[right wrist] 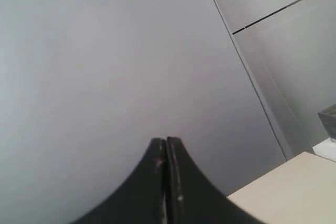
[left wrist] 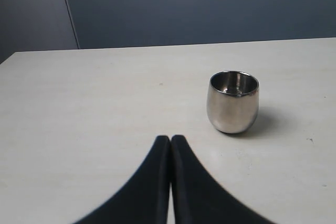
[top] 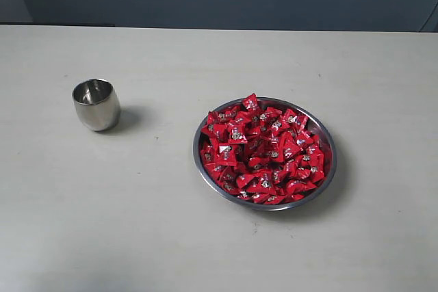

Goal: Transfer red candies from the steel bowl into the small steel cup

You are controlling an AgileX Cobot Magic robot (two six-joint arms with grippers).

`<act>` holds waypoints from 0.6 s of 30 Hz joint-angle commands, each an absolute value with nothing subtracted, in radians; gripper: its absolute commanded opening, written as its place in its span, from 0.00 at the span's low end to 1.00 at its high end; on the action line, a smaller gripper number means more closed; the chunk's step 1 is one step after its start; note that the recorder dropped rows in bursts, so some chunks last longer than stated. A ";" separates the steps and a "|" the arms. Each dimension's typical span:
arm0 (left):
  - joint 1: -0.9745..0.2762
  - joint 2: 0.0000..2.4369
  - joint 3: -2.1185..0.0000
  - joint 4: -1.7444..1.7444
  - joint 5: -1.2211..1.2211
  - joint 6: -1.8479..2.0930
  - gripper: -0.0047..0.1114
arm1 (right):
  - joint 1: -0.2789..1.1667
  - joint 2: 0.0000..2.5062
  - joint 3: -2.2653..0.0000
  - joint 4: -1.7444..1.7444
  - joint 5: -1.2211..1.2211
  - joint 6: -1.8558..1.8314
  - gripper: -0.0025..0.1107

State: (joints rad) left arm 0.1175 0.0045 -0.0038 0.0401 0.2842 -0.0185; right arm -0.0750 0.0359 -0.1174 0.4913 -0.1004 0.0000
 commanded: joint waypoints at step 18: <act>0.118 0.000 0.000 0.038 0.285 -0.020 0.04 | 0.014 0.496 -0.632 0.117 0.230 -0.084 0.02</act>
